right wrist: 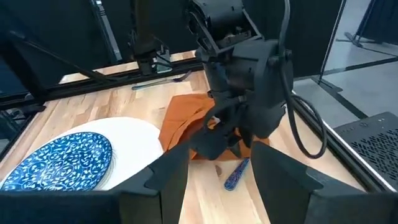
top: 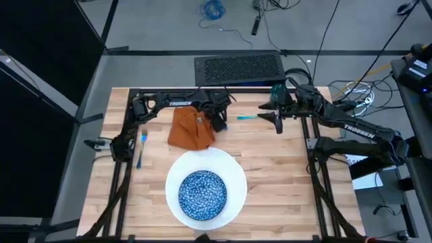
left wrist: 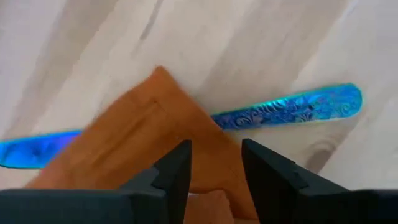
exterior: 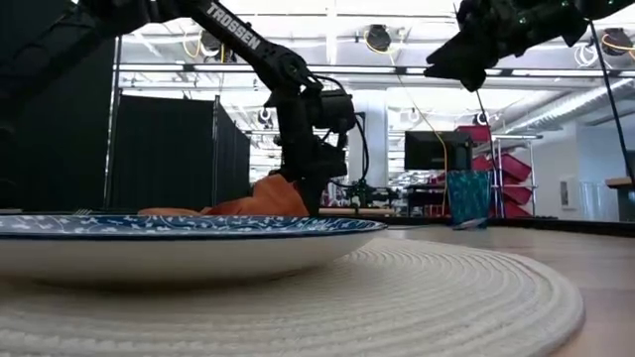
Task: Set table place
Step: Fold the orange table napkin
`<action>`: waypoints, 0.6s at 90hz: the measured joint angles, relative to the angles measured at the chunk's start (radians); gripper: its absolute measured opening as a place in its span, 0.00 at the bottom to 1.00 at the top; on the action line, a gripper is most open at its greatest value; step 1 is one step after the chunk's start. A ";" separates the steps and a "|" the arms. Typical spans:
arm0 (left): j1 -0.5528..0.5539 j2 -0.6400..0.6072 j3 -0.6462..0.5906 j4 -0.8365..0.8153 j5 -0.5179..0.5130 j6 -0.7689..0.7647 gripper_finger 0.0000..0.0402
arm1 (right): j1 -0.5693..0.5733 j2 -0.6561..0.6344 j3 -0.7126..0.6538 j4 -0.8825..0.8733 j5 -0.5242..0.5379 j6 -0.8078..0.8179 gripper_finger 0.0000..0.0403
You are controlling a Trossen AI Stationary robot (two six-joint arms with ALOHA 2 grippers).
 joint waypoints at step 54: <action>-0.035 0.040 0.006 -0.044 -0.030 0.010 0.31 | 0.001 0.000 0.000 -0.001 -0.004 0.000 0.40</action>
